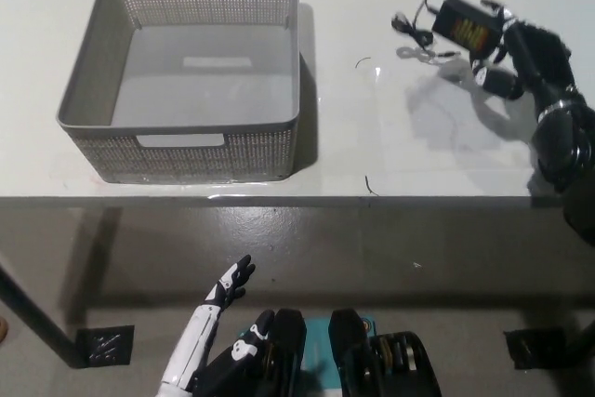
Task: Use the right hand to pick up a black power cord and place it into a container on the left hand side
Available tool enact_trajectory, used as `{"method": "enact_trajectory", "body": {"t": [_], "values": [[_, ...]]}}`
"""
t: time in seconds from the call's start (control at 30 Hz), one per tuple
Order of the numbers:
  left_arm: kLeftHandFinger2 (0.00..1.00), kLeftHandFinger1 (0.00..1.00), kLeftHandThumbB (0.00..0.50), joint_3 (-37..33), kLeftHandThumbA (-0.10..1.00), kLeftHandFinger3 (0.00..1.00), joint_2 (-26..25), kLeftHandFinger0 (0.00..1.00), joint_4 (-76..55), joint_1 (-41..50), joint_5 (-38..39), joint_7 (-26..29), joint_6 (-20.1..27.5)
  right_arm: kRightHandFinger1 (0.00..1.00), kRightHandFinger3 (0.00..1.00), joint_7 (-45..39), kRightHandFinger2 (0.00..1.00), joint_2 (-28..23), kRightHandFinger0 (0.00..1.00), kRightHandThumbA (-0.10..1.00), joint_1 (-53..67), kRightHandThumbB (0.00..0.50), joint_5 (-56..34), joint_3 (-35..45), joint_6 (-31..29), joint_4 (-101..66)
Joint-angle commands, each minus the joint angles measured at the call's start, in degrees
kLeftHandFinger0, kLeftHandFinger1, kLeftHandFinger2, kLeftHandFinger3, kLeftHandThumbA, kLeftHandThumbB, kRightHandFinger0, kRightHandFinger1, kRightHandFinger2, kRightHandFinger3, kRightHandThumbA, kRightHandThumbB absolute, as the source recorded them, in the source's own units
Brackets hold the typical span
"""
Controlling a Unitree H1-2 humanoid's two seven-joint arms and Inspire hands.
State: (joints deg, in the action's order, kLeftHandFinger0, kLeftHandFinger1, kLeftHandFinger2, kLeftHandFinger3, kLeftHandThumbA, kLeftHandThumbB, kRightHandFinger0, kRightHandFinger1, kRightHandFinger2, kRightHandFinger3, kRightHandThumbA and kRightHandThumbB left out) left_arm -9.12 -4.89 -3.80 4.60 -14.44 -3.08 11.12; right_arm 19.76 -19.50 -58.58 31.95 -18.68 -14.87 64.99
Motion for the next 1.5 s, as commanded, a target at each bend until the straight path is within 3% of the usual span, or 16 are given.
{"method": "enact_trajectory", "body": {"t": [0.0,0.17,0.2,0.3,0.47,0.57,0.7,0.83,0.9,1.07,1.27,1.3,1.33,1.37,1.43,1.47], "values": [[1.0,1.0,0.094,-0.4,0.73,1.0,0.0,1.0,-2.3,-0.2,0.0,-0.5,-0.3,0.36,0.83,2.8,0.75,-2.4,0.0,-0.1,-6.1,0.156,-1.8,2.8,-1.5,-5.3],[1.0,1.0,0.091,-0.5,0.73,1.0,-0.1,1.0,-2.7,-0.2,-0.4,-0.6,-0.8,0.35,0.81,1.3,0.74,-2.3,0.0,-0.1,-6.9,0.156,-2.1,5.3,1.1,-11.9],[1.0,1.0,0.099,-0.5,0.73,1.0,0.0,1.0,-2.7,-0.2,-0.4,-0.5,-0.7,0.35,0.84,1.1,0.73,-2.3,0.0,-0.1,-7.0,0.146,-1.9,5.5,1.0,-12.5],[1.0,1.0,0.102,-0.6,0.74,1.0,0.0,1.0,-2.4,-0.2,-0.5,-0.4,-0.5,0.35,0.77,-1.0,0.72,-1.9,0.0,-0.1,-7.3,0.2,-1.8,6.1,3.0,-16.2],[1.0,1.0,0.113,-0.6,0.75,1.0,0.0,1.0,-2.5,-0.2,-0.4,-0.6,-0.6,0.34,0.77,-2.4,0.73,-1.4,0.0,-0.1,-8.1,0.225,-0.9,5.6,3.8,-19.3],[1.0,1.0,0.118,-0.7,0.75,1.0,0.1,1.0,-2.5,0.0,-0.7,-0.4,-0.3,0.35,0.77,-2.9,0.74,-0.3,0.0,-0.1,-8.7,0.205,-0.3,5.4,6.1,-21.6],[1.0,1.0,0.11,-0.7,0.73,1.0,0.1,1.0,-2.3,-0.1,-0.4,-0.4,0.0,0.41,0.87,-3.0,0.75,1.0,0.0,-0.1,-10.0,0.159,0.0,4.8,5.8,-22.1],[1.0,1.0,0.121,-0.7,0.73,1.0,0.1,1.0,-2.8,-0.1,-0.4,-0.6,-1.1,0.43,0.86,-2.9,0.75,2.6,0.0,-0.1,-10.8,0.176,0.1,4.3,5.0,-22.2],[1.0,1.0,0.091,-0.7,0.68,1.0,0.0,1.0,-2.7,-0.2,0.0,-0.7,-0.6,0.42,0.86,-2.4,0.74,4.1,0.0,-0.1,-11.5,0.172,0.4,3.8,4.3,-21.7],[1.0,1.0,0.091,-0.7,0.68,1.0,0.2,1.0,-3.6,0.1,0.1,-1.1,-2.1,0.41,0.86,-3.4,0.72,6.8,0.0,-0.1,-12.0,0.178,0.8,2.9,4.4,-22.7],[1.0,1.0,0.106,-0.8,0.71,1.0,0.0,1.0,-3.5,-0.1,-0.5,-1.2,-2.3,0.35,0.82,-3.7,0.7,11.5,0.0,-0.1,-13.1,0.193,1.6,1.1,4.8,-22.5],[1.0,1.0,0.137,-0.8,0.76,1.0,0.0,1.0,-3.9,0.0,-0.8,-1.3,-3.0,0.3,0.8,-3.2,0.68,12.8,0.0,-0.1,-13.5,0.195,1.9,0.5,4.2,-21.8],[1.0,1.0,0.161,-0.7,0.79,1.0,-0.1,1.0,-4.0,0.0,-0.7,-1.4,-3.4,0.17,0.74,-2.9,0.53,13.8,0.0,-0.1,-13.8,0.196,2.2,0.1,4.2,-21.1],[1.0,1.0,0.159,-0.7,0.79,1.0,-0.1,1.0,-4.1,0.1,-0.7,-1.5,-3.7,0.12,0.73,-2.5,0.5,14.4,0.0,-0.1,-13.9,0.201,2.5,-0.2,3.9,-20.8],[1.0,1.0,0.166,-0.7,0.81,1.0,-0.2,1.0,-3.9,0.2,-0.5,-1.5,-3.4,0.11,0.73,-2.0,0.54,15.6,0.0,-0.1,-14.0,0.204,2.9,-0.5,4.4,-20.7],[1.0,1.0,0.169,-0.7,0.8,1.0,-0.1,1.0,-3.8,0.1,0.1,-1.7,-3.6,0.15,0.75,-1.7,0.61,16.5,0.0,-0.1,-14.2,0.199,3.2,-0.8,4.3,-20.3]]}}
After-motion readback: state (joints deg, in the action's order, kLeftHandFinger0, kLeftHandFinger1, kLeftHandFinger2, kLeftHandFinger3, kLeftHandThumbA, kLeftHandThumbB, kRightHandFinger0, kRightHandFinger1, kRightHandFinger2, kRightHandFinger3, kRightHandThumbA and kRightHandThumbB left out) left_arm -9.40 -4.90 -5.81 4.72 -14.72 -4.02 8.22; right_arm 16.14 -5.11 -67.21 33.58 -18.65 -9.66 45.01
